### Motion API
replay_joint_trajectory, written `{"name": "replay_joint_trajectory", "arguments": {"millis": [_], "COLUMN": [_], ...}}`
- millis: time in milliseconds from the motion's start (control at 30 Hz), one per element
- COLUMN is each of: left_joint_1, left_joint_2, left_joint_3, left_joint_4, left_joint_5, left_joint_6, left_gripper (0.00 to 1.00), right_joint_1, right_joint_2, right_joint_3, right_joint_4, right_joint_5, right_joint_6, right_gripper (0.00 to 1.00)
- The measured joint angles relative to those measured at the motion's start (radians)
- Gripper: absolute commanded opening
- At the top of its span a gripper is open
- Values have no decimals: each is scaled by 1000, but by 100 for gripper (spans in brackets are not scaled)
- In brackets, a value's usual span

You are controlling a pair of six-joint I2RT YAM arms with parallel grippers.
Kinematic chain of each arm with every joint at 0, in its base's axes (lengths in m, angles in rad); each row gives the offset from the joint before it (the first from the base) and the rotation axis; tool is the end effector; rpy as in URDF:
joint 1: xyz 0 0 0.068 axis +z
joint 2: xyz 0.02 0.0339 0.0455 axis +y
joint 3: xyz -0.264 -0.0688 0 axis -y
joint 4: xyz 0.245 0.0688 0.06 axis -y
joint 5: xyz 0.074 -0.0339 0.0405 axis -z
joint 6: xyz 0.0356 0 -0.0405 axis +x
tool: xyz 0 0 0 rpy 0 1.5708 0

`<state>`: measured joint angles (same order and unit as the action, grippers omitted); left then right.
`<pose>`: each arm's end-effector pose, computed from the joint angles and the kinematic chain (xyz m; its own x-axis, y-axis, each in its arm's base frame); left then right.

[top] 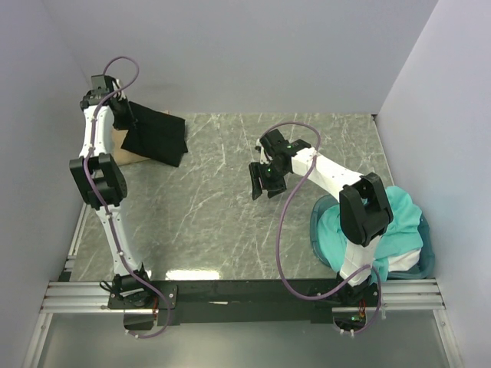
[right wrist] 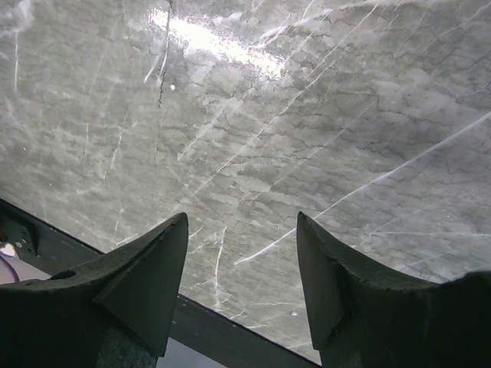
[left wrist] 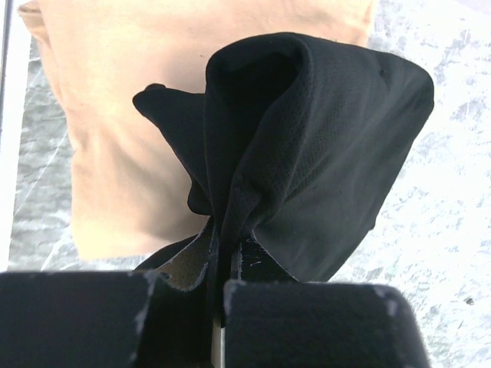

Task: Fold and stack the t-shirts
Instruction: Neatly place the folded tshirt to the corner

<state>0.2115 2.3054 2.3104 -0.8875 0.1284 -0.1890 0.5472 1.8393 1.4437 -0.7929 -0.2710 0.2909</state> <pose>0.5007 0.1028 0.2862 -0.7175 -0.3446 -0.6053 -0.2683 0.9387 -0.2165 0.3192 0.2057 0.2285 -0.9273 -0.2414 -0.2861 -0.3347 0.8769 0.3449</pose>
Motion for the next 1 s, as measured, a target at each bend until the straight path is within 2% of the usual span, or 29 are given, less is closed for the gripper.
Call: {"name": "replay_joint_trajectory", "arguments": {"millis": [367,733,1000], "left_joint_1": [73,131,139], "left_joint_2": [52,80,82], "left_joint_3": [0,-25,-66], "left_joint_4": [66,205,257], "left_joint_5": [128,288,279], "left_joint_6": [-66,-226,-269], "left_gripper": [0,0,0], "right_joint_1": [5,7,7], "right_joint_2": [10,31,75], "right_joint_3": [-5,-5,13], "right_joint_4": [-2,-6,-19], "right_joint_5": [-3,-5,-5], "right_joint_6": [3,3,-2], "right_gripper": [65,65,65]}}
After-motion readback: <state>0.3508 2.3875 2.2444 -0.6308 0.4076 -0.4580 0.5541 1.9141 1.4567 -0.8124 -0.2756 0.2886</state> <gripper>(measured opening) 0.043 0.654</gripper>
